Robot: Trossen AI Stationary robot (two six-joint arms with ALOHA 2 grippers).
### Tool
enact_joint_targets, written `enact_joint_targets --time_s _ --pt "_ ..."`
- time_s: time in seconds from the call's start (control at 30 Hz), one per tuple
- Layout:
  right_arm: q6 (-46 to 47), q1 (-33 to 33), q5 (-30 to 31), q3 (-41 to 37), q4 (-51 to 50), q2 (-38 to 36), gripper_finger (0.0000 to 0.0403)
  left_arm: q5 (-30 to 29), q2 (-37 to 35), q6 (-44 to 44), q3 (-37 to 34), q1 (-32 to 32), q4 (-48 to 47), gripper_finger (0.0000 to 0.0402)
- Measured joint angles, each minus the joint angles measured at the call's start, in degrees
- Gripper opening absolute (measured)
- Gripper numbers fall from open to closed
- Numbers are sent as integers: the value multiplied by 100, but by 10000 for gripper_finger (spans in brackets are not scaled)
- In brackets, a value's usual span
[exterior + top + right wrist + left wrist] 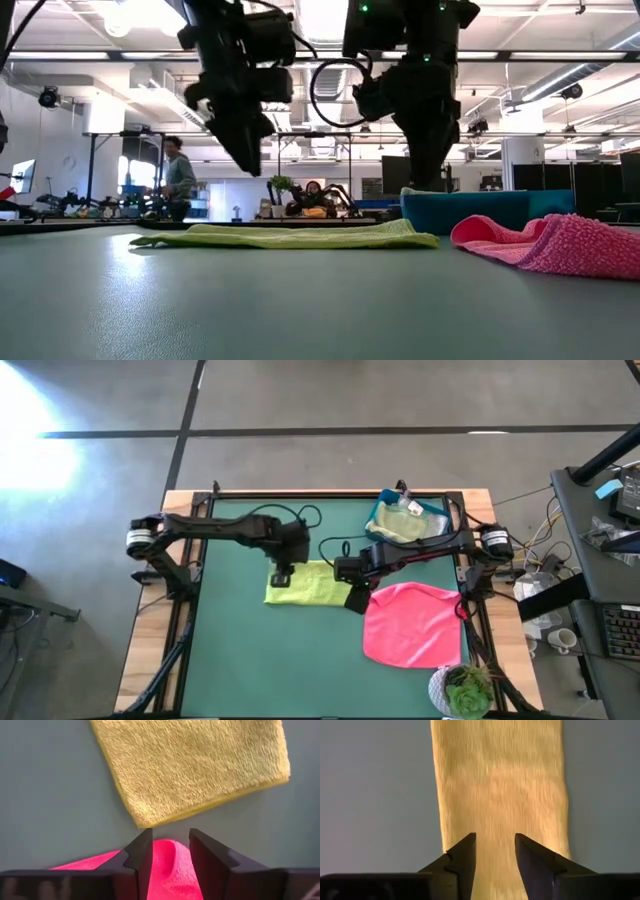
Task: Fold microfiber towels
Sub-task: Fold the green microfiber cloth
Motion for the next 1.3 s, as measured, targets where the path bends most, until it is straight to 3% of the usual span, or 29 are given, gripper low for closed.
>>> enact_joint_targets --time_s 0.23,0.5,0.87,1.03,1.3 --pt "145 2 93 -9 -303 -387 94 1074 27 27 -730 157 1512 120" --pt "358 -2 1023 -11 -265 -983 70 1148 31 -141 -1705 218 2574 120" --pt "359 -1 1104 -13 -257 -972 64 1126 23 -317 -2383 257 2600 120" --pt "380 -2 1104 -24 -240 -906 64 428 14 -83 -2365 320 2603 120" --pt "475 -2 1104 -31 -269 -889 63 -1333 12 1582 -2317 1000 2613 120"
